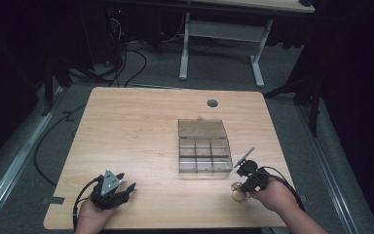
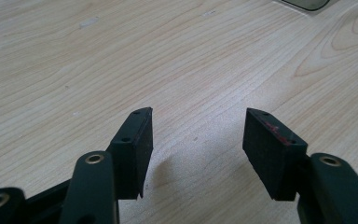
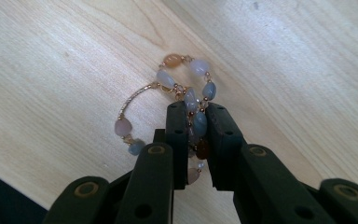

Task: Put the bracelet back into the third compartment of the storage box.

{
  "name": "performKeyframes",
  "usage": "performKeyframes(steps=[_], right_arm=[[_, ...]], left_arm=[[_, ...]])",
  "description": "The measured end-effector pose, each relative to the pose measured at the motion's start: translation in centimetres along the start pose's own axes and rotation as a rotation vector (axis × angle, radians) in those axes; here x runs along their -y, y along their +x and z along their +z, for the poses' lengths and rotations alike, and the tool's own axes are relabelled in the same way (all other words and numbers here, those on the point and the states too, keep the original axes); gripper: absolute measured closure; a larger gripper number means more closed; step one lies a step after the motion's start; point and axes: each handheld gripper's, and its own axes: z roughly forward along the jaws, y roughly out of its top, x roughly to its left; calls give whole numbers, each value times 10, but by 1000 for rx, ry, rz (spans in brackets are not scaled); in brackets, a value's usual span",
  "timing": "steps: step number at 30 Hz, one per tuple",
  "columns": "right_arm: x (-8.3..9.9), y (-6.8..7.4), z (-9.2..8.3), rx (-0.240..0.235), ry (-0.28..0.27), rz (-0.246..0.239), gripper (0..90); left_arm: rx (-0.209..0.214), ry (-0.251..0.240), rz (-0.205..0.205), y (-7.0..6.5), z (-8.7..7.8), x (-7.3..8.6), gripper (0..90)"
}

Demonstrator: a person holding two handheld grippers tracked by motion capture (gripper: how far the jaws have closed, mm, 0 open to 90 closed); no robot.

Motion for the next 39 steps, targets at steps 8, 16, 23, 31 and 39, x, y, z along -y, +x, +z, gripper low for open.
performKeyframes(steps=[8,16,23,31,39], right_arm=[[2,-5,-14,-29,-18,-3,807],[2,-6,-28,-27,4,-16,808],[2,-8,-39,-26,6,-10,808],[2,-10,-49,-27,-11,0,808],[0,-11,-56,-23,-19,5,808]], left_arm=[[-1,-2,3,0,0,0,430],[-1,2,8,0,0,0,429],[1,5,11,0,0,0,428],[0,3,10,0,0,0,427],[1,4,9,0,0,0,426]])
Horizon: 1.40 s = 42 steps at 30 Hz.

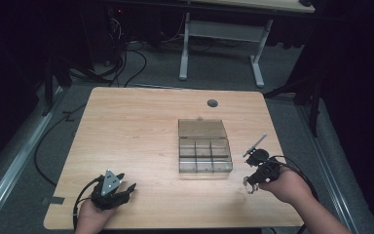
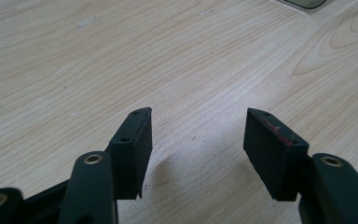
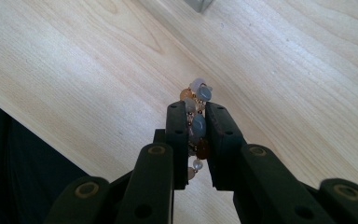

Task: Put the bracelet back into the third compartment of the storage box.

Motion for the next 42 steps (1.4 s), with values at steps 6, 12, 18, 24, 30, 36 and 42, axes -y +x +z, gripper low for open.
performKeyframes(steps=[6,12,18,24,30,36,42], right_arm=[[-4,0,-7,8,-3,-7,808],[-6,1,-12,14,-5,-11,808],[-10,1,-17,15,-16,-13,808],[-15,0,-22,15,-27,-12,808],[-22,1,-24,16,-28,-17,808],[-35,1,-26,16,-36,-28,808],[-46,0,-28,21,-42,-44,809]], left_arm=[[0,-1,-2,0,0,0,426],[0,-3,-3,0,0,0,425],[3,-8,-4,0,-1,0,425],[7,-37,-8,0,-3,1,423],[11,-57,-9,1,-4,2,421],[17,-54,-5,0,-5,2,417],[20,-52,-4,0,-5,2,415]])
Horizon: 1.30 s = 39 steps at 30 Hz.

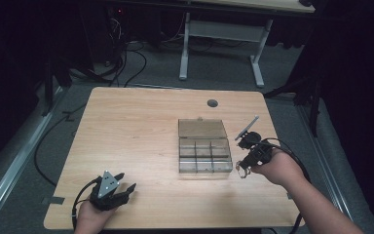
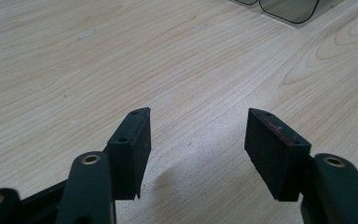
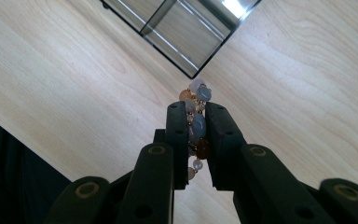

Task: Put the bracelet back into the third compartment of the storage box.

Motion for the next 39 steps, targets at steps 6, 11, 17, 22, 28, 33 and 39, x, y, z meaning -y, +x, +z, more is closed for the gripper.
performKeyframes(steps=[6,11,17,22,28,33,39], right_arm=[[-13,-3,0,-2,-2,9,808],[-19,-5,-1,-1,-7,7,808],[-34,-8,-4,11,-20,-8,808],[-43,-6,-4,10,-14,10,808],[-58,-6,0,11,-14,-5,808],[-68,-6,3,10,-23,-23,808],[-79,-8,9,6,-19,-17,808]], left_arm=[[1,0,4,0,0,0,414],[2,-1,6,-1,0,0,414],[3,-3,4,-1,0,0,413],[3,-6,4,-1,0,0,412],[7,-6,4,0,0,0,412],[9,-6,2,0,-1,0,411],[9,-7,1,0,-1,0,411]])
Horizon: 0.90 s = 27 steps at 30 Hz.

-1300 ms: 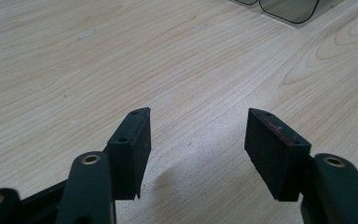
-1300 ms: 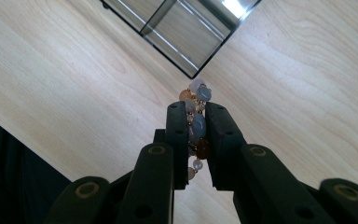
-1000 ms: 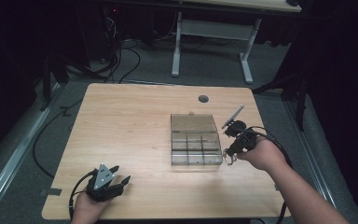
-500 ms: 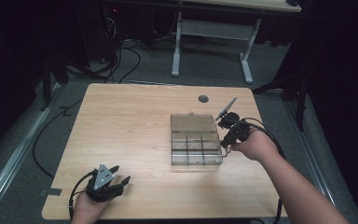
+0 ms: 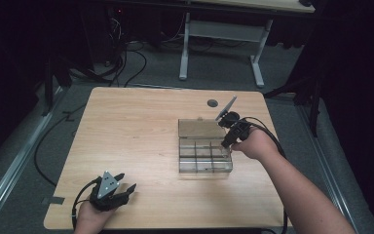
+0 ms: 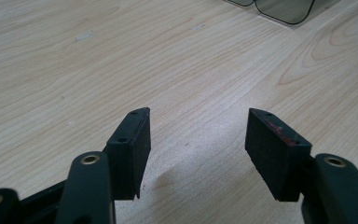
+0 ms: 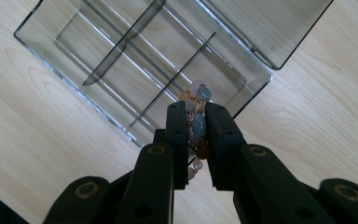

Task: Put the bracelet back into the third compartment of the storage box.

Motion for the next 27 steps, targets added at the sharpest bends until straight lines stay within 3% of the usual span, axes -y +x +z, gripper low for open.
performKeyframes(steps=[11,19,27], right_arm=[[-15,-11,17,7,-14,-3,808],[-20,-19,27,9,12,32,807],[-25,-20,36,9,25,17,808]], left_arm=[[5,3,6,0,0,0,411],[2,1,10,-1,0,0,411],[3,0,11,-1,0,0,411]])
